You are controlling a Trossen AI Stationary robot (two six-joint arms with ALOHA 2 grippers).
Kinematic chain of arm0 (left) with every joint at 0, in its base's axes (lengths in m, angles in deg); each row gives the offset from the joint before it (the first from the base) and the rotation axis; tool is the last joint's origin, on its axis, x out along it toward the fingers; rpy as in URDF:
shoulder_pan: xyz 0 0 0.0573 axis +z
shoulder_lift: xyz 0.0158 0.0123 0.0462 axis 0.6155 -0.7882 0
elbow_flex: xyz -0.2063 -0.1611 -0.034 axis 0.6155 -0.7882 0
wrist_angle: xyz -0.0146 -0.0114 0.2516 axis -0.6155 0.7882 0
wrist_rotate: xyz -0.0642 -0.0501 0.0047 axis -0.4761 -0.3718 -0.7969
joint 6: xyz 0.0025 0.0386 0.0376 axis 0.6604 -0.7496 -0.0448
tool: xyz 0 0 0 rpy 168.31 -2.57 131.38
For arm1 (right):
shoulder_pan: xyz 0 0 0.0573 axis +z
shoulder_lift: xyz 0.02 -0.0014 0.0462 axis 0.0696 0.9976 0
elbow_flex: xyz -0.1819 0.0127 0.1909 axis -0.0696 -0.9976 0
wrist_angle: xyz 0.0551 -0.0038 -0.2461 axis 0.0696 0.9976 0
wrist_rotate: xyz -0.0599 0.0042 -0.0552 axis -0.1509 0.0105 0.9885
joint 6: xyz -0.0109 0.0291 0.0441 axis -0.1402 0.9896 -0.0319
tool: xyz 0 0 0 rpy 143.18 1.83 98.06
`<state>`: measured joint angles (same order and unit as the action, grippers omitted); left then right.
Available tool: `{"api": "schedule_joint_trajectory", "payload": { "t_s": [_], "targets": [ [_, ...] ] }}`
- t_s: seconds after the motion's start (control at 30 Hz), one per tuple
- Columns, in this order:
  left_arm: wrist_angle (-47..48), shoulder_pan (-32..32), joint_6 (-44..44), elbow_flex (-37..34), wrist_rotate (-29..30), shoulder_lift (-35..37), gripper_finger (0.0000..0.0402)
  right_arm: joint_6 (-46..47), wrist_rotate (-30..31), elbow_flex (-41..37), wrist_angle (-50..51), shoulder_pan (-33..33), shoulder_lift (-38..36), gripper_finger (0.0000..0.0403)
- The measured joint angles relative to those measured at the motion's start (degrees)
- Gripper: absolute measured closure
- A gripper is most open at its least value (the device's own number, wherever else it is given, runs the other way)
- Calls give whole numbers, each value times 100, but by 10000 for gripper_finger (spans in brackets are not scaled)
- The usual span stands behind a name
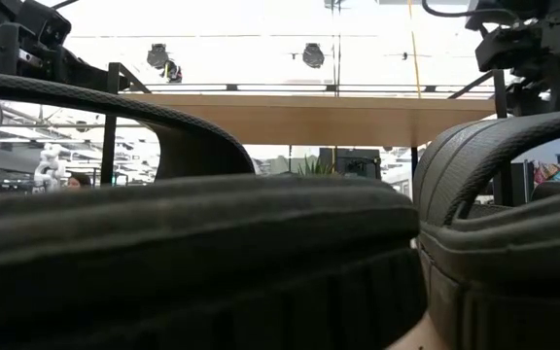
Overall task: Pick and place slides into the shelf
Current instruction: Put the black slipper on the shelf
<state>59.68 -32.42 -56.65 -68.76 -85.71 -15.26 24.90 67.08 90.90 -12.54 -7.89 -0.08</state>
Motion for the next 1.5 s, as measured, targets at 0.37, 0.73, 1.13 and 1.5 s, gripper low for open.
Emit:
{"api": "schedule_joint_trajectory", "payload": {
  "t_s": [0.37,0.73,1.13,1.5],
  "targets": [
    [253,0,216,0,2,-2,376,-146,18,0,-4,-400,328,202],
    [271,0,94,0,4,-2,376,349,-875,203,22,-579,-1266,202],
    [219,0,89,0,4,-2,376,1708,-1415,-555,-22,-51,-2293,203],
    [228,0,304,0,4,0,376,1014,-1081,-643,-19,-134,-392,203]
  ]
}}
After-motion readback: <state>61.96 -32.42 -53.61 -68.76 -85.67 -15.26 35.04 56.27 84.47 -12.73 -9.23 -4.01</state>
